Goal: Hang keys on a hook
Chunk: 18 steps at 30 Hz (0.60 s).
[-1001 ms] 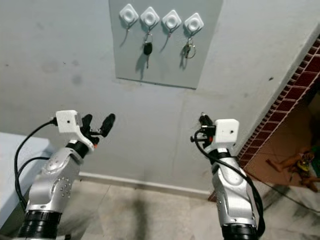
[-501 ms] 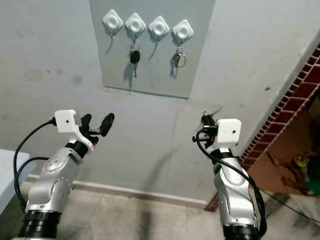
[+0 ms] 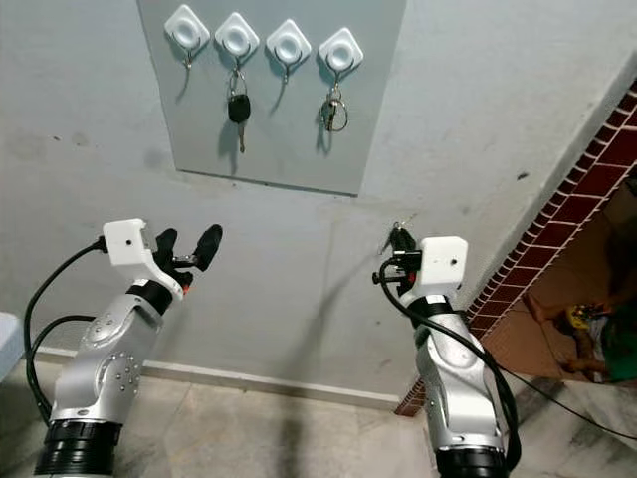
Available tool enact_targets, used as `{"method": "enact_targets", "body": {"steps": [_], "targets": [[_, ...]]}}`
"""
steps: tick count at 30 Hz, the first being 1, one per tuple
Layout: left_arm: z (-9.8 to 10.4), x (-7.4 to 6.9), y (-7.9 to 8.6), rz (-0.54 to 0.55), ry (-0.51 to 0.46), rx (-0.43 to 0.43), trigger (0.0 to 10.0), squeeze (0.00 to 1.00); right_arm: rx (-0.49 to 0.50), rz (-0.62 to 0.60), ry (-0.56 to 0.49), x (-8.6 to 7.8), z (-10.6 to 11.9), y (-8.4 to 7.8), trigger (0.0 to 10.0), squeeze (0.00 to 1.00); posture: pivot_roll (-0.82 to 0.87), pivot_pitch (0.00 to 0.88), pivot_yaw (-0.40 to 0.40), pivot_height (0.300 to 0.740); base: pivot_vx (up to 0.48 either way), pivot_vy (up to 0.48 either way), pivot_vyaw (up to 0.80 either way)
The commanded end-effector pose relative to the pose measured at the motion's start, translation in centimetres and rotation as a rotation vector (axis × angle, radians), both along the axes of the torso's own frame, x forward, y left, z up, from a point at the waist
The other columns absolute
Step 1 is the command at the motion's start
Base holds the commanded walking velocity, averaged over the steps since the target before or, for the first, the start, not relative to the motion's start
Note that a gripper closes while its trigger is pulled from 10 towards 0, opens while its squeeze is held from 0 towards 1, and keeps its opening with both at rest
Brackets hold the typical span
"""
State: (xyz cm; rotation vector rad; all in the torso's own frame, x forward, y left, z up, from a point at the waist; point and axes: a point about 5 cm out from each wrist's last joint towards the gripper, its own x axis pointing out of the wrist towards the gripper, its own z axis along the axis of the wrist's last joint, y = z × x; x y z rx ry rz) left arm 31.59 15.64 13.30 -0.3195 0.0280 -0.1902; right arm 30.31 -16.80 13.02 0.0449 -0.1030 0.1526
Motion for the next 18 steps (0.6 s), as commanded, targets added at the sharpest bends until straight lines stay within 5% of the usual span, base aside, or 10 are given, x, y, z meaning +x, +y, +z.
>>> {"method": "enact_targets", "body": {"steps": [1, 18], "targets": [[0.0, 0.0, -0.1, -0.01, 0.014, -0.008, 10.0, 0.0, -0.01, -0.024, 0.005, 0.1, 0.2, -0.3, 10.0, 0.0, 0.03, 0.029, -0.057, 0.732, 0.0, 0.0, 0.0], [0.6, -0.1, -1.3, -0.093, -0.01, 0.02, 10.0, 0.0, -0.067, 0.026, -0.016, -0.2, 0.3, -0.2, 10.0, 0.0, 0.02, 0.035, -0.049, 0.732, 0.0, 0.0, 0.0]]}}
